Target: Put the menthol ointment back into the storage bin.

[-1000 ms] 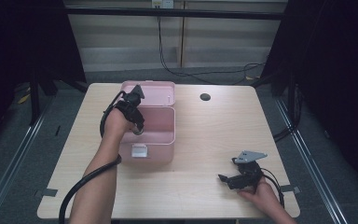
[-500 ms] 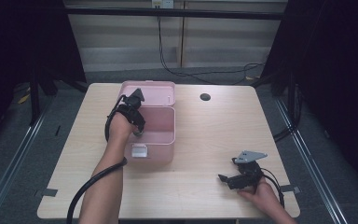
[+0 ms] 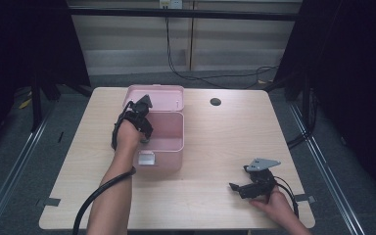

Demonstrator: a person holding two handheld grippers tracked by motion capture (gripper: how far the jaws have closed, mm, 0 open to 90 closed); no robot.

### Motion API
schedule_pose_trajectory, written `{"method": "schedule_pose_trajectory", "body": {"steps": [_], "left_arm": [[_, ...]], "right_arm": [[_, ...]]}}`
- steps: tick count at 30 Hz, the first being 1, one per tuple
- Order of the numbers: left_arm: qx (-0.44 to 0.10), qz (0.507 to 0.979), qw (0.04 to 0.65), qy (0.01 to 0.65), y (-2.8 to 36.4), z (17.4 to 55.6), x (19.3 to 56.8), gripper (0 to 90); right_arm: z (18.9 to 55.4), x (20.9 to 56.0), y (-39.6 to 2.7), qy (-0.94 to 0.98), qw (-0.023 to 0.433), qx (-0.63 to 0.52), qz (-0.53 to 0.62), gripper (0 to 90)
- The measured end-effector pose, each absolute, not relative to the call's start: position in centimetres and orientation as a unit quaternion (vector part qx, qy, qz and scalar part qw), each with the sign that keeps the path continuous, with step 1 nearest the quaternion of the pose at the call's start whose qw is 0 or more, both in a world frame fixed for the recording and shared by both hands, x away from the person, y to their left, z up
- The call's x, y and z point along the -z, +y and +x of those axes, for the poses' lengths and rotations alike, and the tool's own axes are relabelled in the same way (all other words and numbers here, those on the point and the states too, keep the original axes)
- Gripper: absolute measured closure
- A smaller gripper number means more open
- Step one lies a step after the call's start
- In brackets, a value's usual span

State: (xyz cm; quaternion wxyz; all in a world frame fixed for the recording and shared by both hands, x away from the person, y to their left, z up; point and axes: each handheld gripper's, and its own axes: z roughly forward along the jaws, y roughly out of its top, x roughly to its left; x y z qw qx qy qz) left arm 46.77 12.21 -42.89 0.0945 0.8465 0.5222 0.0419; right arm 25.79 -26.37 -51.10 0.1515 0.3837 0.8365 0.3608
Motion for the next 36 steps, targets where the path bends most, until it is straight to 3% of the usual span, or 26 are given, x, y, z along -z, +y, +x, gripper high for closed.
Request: {"method": "schedule_pose_trajectory", "body": {"steps": [36], "left_arm": [[-0.076, 0.841, 0.111, 0.524, 12.27, 46.77, 43.38, 47.8]], "right_arm": [[25.79, 51.1, -26.38, 0.836, 0.152, -0.361, 0.384, 10.8]]}}
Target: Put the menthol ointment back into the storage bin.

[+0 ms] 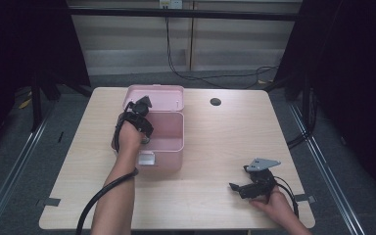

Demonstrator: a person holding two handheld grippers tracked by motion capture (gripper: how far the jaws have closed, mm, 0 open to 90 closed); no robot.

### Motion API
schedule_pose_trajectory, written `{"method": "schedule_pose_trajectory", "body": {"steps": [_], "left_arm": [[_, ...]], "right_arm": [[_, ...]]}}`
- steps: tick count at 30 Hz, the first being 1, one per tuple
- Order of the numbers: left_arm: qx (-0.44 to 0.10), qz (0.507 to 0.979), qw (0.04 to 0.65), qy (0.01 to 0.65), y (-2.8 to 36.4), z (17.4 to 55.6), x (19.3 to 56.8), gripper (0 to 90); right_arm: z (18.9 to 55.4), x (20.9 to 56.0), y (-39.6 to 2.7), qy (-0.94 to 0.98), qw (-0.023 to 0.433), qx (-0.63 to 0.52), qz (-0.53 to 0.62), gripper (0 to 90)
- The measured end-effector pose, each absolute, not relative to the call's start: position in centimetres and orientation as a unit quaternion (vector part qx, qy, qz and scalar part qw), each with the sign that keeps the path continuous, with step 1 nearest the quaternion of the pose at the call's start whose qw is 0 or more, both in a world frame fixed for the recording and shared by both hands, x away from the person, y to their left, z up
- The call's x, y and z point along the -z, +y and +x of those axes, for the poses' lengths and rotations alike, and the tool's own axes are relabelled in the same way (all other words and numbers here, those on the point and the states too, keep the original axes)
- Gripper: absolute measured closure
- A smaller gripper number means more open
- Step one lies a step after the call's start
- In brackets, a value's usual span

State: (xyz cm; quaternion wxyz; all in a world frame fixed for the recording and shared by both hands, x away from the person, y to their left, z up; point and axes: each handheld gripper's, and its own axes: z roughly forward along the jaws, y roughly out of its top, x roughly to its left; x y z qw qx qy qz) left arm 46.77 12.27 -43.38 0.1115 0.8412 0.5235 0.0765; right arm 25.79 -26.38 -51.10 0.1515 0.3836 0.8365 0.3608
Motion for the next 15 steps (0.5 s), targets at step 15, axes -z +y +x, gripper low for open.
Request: {"method": "schedule_pose_trajectory", "body": {"steps": [15], "left_arm": [[-0.073, 0.845, 0.108, 0.519, 12.35, 46.62, 43.09, 45.2]], "right_arm": [[25.79, 51.1, -26.37, 0.836, 0.151, -0.361, 0.384, 10.7]]}}
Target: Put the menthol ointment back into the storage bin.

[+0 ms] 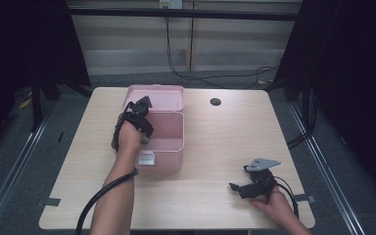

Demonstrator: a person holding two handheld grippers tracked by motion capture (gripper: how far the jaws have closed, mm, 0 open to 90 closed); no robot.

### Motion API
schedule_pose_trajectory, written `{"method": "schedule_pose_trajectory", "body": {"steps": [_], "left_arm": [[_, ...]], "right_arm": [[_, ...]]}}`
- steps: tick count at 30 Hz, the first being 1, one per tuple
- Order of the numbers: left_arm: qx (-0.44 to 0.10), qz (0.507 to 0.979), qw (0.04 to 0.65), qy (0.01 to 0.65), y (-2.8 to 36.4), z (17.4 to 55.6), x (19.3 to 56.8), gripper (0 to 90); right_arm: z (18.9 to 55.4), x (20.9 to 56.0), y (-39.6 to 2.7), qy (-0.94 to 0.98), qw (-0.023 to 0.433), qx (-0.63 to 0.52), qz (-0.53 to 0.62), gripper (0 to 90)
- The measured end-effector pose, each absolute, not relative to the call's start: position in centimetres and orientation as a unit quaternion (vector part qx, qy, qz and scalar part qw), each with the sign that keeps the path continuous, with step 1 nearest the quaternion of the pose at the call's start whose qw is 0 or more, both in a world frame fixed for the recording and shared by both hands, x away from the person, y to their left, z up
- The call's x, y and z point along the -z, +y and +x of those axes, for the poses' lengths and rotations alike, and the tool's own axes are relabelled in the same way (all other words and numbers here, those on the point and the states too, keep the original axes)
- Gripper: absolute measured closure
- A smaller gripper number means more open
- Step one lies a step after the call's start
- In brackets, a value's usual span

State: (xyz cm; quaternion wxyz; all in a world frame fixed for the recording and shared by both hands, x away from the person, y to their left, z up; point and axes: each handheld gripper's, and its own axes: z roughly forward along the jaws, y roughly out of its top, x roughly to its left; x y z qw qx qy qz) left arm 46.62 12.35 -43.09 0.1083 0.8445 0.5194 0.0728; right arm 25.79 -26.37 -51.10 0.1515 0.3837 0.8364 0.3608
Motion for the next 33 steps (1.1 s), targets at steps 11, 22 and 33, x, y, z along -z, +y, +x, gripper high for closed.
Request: {"method": "schedule_pose_trajectory", "body": {"steps": [11, 22, 33], "left_arm": [[-0.065, 0.836, 0.11, 0.533, 12.8, 46.4, 42.2, 34.1], [-0.051, 0.839, 0.113, 0.529, 13.2, 45.9, 41.4, 28.3], [-0.035, 0.838, 0.113, 0.533, 13.3, 45.6, 40.5, 25.1]], "right_arm": [[25.8, 51.1, -26.4, 0.836, 0.152, -0.361, 0.384, 10.7], [25.8, 51.1, -26.4, 0.836, 0.152, -0.361, 0.384, 10.8], [25.8, 51.1, -26.4, 0.836, 0.151, -0.361, 0.384, 10.8]]}}
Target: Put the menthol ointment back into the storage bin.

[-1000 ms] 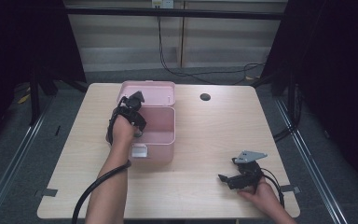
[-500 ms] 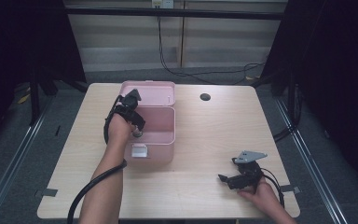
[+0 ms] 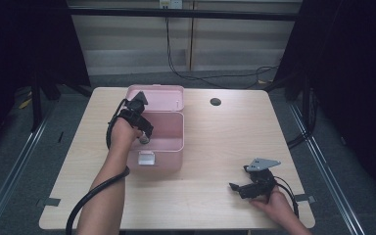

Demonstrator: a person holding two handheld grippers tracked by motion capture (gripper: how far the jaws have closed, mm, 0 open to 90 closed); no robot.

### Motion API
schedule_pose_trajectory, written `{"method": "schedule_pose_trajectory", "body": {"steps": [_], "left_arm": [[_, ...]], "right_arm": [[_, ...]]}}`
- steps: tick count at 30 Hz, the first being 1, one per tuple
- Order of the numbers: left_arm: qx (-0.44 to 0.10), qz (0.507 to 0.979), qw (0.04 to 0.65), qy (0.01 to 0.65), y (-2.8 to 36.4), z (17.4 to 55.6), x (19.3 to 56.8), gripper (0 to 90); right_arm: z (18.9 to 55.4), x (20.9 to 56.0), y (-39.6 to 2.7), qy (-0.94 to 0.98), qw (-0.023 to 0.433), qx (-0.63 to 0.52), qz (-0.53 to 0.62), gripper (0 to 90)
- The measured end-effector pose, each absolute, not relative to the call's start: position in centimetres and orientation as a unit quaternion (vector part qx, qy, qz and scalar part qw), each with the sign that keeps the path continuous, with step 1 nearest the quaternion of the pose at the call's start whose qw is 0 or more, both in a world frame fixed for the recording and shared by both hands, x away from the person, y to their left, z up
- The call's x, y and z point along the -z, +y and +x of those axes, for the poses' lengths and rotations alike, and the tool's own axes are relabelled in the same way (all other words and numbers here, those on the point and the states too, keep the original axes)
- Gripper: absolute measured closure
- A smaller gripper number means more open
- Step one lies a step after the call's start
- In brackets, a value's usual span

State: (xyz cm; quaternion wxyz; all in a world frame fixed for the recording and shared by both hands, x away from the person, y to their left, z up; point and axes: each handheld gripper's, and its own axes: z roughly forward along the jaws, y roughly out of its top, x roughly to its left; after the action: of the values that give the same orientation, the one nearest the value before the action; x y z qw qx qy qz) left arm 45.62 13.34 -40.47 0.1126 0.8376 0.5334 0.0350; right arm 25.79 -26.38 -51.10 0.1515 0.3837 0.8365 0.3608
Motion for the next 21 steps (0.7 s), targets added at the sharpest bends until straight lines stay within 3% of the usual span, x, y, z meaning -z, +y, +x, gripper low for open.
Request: {"method": "schedule_pose_trajectory", "body": {"steps": [21], "left_arm": [[-0.027, 0.842, 0.115, 0.526, 13.1, 45.2, 38.4, 19.4]], "right_arm": [[25.8, 51.1, -26.4, 0.837, 0.152, -0.361, 0.384, 10.7]]}}
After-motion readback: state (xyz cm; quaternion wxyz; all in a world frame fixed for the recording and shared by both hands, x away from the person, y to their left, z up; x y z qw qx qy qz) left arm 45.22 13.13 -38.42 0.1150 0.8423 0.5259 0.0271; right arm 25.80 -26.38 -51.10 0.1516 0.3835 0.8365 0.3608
